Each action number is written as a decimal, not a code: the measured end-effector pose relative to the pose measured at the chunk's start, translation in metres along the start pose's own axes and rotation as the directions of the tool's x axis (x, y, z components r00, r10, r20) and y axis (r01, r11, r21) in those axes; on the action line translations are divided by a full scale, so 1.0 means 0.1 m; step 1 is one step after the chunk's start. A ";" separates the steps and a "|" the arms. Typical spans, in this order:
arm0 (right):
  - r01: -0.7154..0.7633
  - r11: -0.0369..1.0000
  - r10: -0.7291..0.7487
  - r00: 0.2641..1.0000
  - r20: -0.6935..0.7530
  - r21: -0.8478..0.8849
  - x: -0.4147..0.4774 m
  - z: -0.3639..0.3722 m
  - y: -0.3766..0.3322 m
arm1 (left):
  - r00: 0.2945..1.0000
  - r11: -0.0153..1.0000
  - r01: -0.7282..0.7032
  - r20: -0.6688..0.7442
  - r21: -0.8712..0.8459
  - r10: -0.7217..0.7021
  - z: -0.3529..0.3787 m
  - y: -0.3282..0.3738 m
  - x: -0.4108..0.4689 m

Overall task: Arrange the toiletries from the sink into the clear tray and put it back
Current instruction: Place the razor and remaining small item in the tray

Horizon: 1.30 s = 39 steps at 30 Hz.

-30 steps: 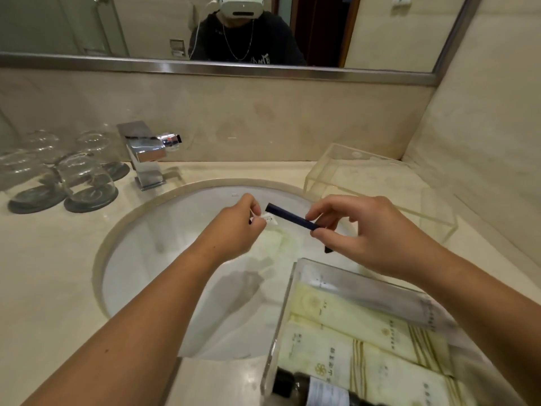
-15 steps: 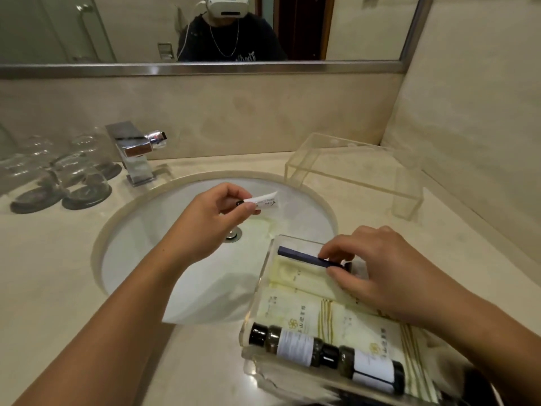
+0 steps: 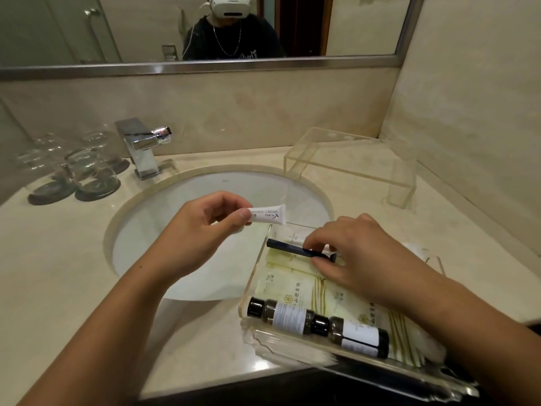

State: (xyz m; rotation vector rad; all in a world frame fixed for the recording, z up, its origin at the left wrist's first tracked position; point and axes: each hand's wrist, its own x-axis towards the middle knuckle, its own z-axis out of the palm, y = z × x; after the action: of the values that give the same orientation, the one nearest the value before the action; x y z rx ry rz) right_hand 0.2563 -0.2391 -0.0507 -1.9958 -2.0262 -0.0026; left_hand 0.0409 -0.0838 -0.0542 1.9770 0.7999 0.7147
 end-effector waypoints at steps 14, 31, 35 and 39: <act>-0.281 0.677 0.346 0.937 0.043 0.680 0.15 -0.26 -0.11 | 0.997 0.991 0.065 -0.038 -0.119 -0.070 0.29 0.26 -0.08; -0.303 0.577 0.312 0.940 0.138 0.758 0.30 -0.15 -0.22 | 0.990 0.979 -0.135 0.070 0.154 0.126 0.32 0.21 -0.12; -0.231 0.863 0.231 0.971 0.058 0.450 0.19 -0.15 -0.19 | 0.981 0.936 -0.182 0.114 0.302 0.155 0.15 0.07 -0.09; -0.080 0.959 0.072 0.997 0.039 0.273 0.13 -0.02 -0.29 | 0.960 0.902 -0.244 0.222 0.356 0.173 0.14 -0.03 -0.07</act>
State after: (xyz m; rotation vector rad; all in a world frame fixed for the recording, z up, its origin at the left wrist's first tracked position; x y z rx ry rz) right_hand 0.2285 -0.2279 -0.0406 -1.9040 -1.8485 0.3085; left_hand 0.0459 -0.0942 -0.0647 2.4710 0.6534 0.5108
